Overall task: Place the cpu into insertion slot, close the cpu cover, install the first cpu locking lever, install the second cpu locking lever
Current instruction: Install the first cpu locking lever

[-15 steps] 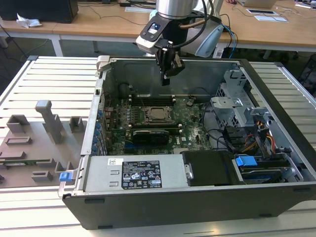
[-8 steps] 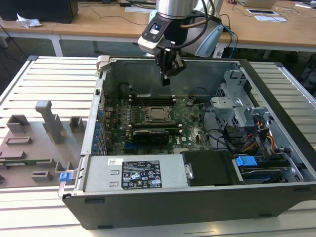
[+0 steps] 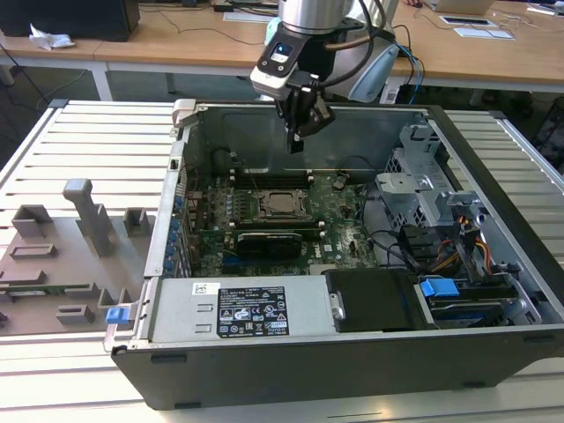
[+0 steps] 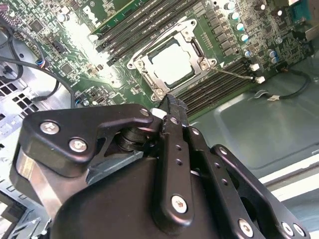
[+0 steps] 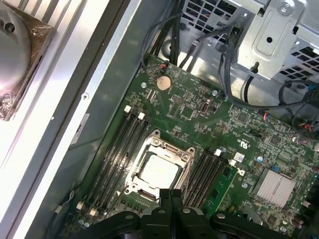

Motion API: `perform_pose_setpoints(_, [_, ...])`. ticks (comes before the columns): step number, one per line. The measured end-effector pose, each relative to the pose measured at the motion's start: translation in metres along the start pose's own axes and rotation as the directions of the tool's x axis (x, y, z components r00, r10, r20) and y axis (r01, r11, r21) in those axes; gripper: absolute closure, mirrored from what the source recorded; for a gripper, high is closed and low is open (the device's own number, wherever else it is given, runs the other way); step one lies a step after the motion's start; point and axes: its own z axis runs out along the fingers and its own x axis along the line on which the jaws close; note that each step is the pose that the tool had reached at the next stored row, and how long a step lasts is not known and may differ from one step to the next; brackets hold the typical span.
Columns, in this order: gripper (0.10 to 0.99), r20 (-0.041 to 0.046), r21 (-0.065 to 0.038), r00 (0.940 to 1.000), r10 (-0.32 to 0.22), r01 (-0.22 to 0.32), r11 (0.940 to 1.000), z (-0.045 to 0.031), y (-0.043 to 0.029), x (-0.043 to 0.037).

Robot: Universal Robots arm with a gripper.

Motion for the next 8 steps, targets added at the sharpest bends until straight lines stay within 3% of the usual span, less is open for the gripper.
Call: perform_pose_setpoints(8, [0.98,0.001,-0.001,0.9974,-0.072,0.072,0.9974,0.0,0.0,0.0])
